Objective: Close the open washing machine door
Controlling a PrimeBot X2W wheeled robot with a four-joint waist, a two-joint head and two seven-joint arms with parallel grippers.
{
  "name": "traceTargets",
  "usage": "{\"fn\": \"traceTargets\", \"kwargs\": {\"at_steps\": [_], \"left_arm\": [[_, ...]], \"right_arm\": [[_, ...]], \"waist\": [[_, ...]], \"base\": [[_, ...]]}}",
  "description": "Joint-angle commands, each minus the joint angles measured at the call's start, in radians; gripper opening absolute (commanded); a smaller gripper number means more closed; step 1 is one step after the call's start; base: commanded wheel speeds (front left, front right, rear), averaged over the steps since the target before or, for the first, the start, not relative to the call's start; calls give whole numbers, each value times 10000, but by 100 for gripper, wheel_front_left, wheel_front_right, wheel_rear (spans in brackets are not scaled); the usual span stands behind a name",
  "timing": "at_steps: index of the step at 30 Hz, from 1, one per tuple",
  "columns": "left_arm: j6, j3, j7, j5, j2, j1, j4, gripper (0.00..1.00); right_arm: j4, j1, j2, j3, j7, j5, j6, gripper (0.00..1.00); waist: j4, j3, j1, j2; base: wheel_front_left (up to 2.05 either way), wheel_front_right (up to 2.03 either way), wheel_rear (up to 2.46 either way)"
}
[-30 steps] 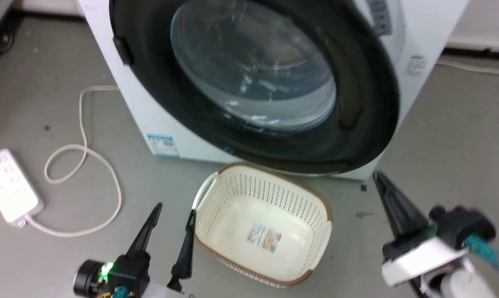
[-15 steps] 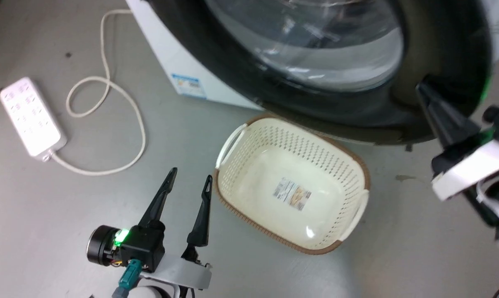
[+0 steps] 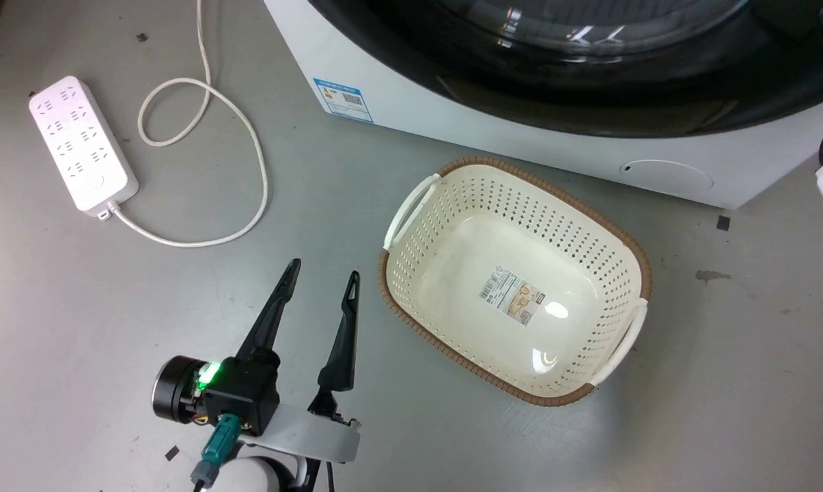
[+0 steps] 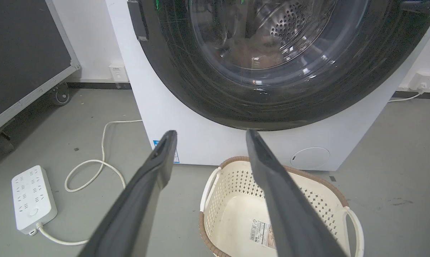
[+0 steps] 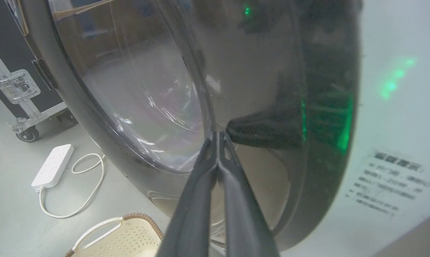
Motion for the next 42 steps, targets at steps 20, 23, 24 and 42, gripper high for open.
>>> {"fn": "traceTargets", "kwargs": {"at_steps": [20,23,24,42], "left_arm": [[99,521,-43,2,-13,423,602,100],[171,674,-43,24,-12,670,746,100],[189,714,-43,27,-11,765,784,100],[-126,899,-43,15,199,1743,1066,100]], "right_arm": [[799,1904,889,469,-1613,286,-21,100],[360,2840,1174,120,-1692,-210,-21,100],[137,3191,1279,17,-1702,-529,-21,100],[-3544,8316,4720,-3075,-1714,-4378,-21,100]], "waist": [[-886,-2511,-2,-1],[-1174,-3060,-2,-1],[-1266,-3212,-2,-1],[-2008,-4341,-2,-1]], "base": [[0,0,0],[0,0,0],[0,0,0],[0,0,0]]}}
